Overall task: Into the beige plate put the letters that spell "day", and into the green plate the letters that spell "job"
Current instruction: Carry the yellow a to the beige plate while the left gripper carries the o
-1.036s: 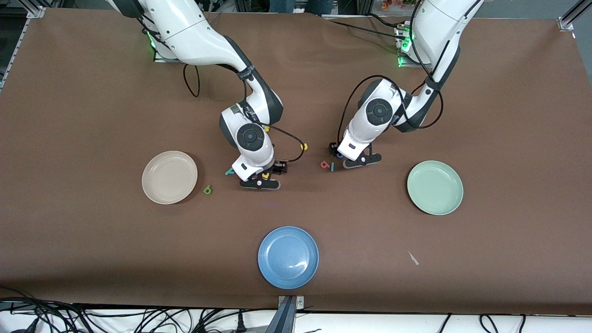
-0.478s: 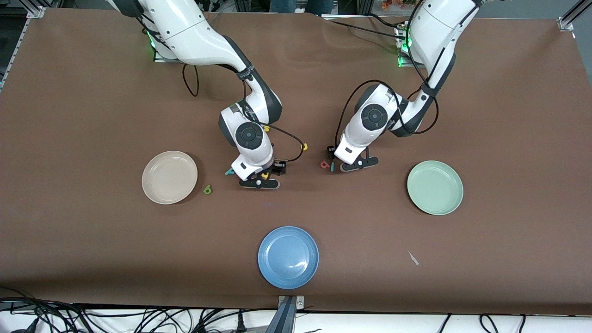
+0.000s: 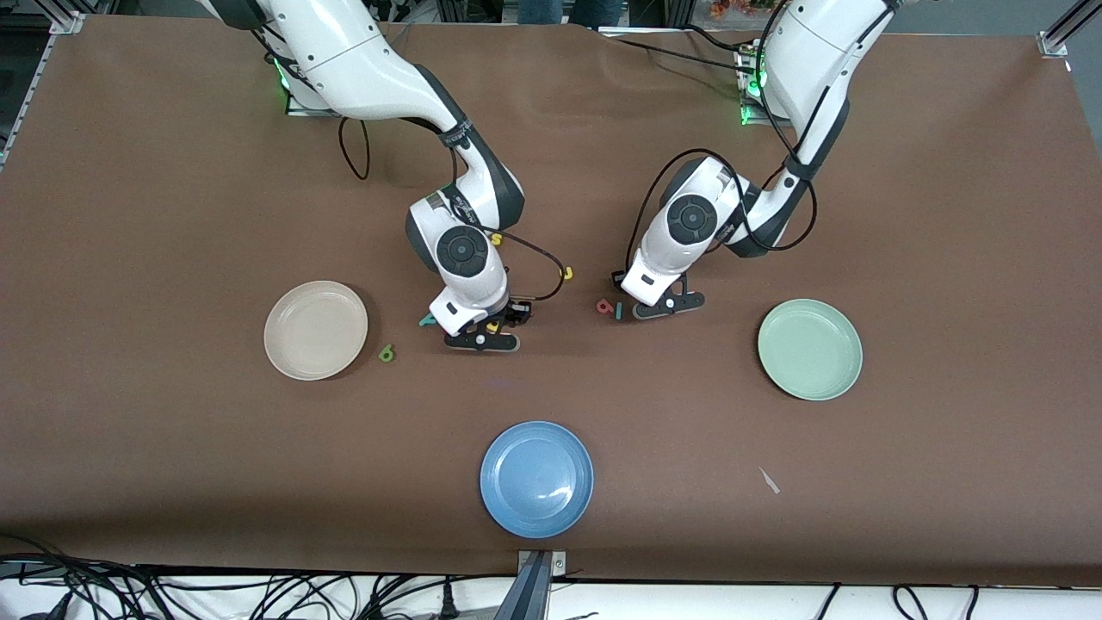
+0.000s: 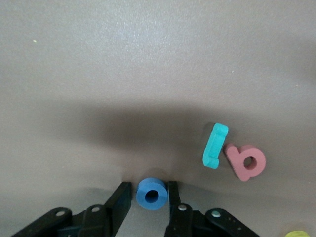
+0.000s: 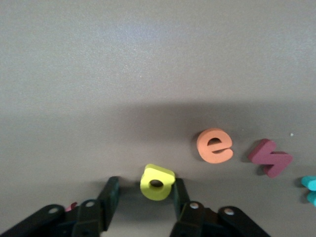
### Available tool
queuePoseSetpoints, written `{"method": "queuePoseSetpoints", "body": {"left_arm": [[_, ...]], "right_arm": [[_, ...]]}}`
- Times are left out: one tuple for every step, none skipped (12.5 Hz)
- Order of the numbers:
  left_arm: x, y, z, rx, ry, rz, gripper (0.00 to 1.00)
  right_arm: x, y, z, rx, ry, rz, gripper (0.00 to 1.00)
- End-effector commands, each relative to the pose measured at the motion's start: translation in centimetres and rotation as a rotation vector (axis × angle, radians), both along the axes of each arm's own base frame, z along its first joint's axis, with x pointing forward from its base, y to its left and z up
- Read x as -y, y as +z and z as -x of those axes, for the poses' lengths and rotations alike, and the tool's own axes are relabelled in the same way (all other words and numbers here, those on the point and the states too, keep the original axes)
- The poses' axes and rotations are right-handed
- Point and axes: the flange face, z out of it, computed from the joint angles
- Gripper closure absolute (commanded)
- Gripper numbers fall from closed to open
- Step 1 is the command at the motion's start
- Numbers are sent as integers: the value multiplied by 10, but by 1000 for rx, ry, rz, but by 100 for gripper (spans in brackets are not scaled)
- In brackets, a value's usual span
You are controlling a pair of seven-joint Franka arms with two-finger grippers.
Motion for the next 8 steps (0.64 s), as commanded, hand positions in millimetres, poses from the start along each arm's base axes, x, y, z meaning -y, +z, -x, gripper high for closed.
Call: {"method": "queuePoseSetpoints", "body": {"left_arm": [[6,-2,1,-8,-10,-34,65],[6,-1,0,-5,-10,-33,67],[5,-1,0,-5,-8,-33,72],[6,1,-1,-3,-8,-31,81],[3,2,-4,0,-3,-32,99],[2,5,-5,2,-2,-33,100],[-1,14,-10,-1,1,-39,100],[-5,27,-17,-20,-3,-57,100]], "right_arm": [[2,-3,8,-4,8,-2,69],[2,-3,8,-4,23,-1,73],[3,-3,8,-5,26,1,79],[4,-2,9,-5,26,0,84],[4,0,9,-4,28,-1,86],[5,4,7,-2,27,-1,90],[5,14,5,7,32,-7,90],[6,24,2,13,33,-12,90]]}}
